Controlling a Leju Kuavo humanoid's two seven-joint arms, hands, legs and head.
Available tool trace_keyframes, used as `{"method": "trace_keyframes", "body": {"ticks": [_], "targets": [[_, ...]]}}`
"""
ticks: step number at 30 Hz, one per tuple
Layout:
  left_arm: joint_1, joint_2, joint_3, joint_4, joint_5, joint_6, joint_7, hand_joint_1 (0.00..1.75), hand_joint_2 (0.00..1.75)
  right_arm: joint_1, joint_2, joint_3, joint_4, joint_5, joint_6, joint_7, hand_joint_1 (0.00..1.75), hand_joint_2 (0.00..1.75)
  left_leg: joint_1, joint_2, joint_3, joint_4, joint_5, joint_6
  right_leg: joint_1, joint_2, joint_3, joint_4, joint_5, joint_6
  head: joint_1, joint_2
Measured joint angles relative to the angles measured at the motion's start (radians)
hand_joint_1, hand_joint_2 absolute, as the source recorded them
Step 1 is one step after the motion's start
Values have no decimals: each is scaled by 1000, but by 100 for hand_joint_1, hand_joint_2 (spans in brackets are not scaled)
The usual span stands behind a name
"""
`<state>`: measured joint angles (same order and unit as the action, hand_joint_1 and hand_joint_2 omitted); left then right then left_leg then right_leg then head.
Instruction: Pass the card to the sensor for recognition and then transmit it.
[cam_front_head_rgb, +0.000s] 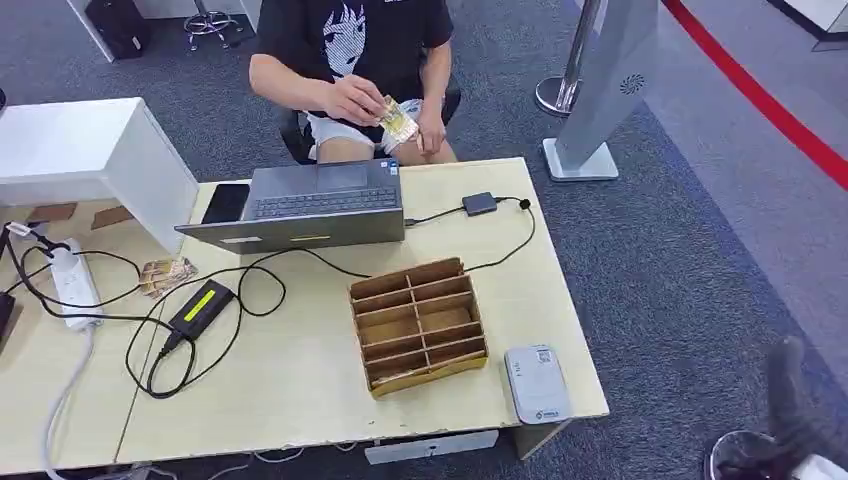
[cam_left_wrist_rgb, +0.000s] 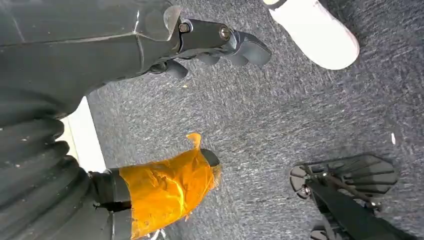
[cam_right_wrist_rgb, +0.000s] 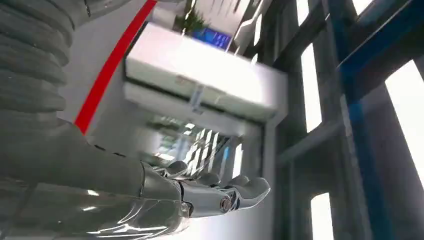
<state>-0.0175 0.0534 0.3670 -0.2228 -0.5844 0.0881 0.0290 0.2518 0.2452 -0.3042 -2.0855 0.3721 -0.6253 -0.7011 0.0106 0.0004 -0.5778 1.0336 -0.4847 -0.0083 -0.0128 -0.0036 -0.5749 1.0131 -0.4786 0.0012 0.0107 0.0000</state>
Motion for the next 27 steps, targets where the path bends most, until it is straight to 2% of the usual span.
{"method": "trace_keyframes", "body": {"ticks": [2, 5, 7, 9, 13, 15, 17, 20, 27], "targets": [[1, 0, 2, 0, -11, -4, 0, 0, 175, -2, -32, 77, 4, 139, -5, 44, 0, 175, 0, 0, 0, 0, 0, 0, 0, 0, 0, 0, 1, 1, -1, 0], [-3, 0, 5, 0, -37, -18, 0, 0, 175, -59, -110, 224, 52, 368, 10, 193, 0, 175, 0, 1, 0, 0, 1, 0, 0, 1, 0, 0, 2, 0, 0, 0], [-7, 0, 5, 0, -50, -22, 0, 0, 175, -114, -155, 309, 94, 449, 20, 280, 0, 175, 0, 0, 1, 0, 2, 1, 0, 1, 0, 0, 2, 0, 0, 0], [-6, 1, 5, 0, -67, -28, -2, 0, 175, -166, -192, 372, 140, 491, 58, 336, 0, 175, 0, 0, 0, 0, 3, 1, 0, 0, 0, 0, 3, 0, 0, 0], [-18, 1, 5, 0, -110, -48, -2, 0, 175, -370, -241, 507, 309, 450, 245, 480, 0, 175, 0, 3, -1, 0, 6, -1, 0, 4, -2, 0, 6, 0, 0, 0], [-28, 1, 5, 0, -129, -59, -2, 0, 175, -477, -249, 558, 408, 457, 290, 530, 0, 175, 0, 2, -2, 0, 9, -1, 0, 3, -4, 1, 8, -2, 0, 0], [-36, 1, 2, 0, -149, -71, 2, 0, 175, -583, -250, 600, 511, 464, 328, 575, 0, 175, 0, 2, -3, 0, 11, -1, 0, 3, -5, 1, 10, -2, -1, 0], [-44, 0, -3, 0, -161, -79, 9, 0, 175, -685, -250, 643, 633, 469, 342, 604, 0, 175, 0, 0, -3, 0, 12, -2, 0, 1, -5, 1, 10, -2, 0, 0], [-46, 0, -3, 0, -163, -80, 10, 0, 175, -758, -252, 680, 747, 469, 341, 610, 0, 175, 0, 0, -5, 0, 11, -2, 0, 1, -7, 1, 10, -2, 0, 0]]}}
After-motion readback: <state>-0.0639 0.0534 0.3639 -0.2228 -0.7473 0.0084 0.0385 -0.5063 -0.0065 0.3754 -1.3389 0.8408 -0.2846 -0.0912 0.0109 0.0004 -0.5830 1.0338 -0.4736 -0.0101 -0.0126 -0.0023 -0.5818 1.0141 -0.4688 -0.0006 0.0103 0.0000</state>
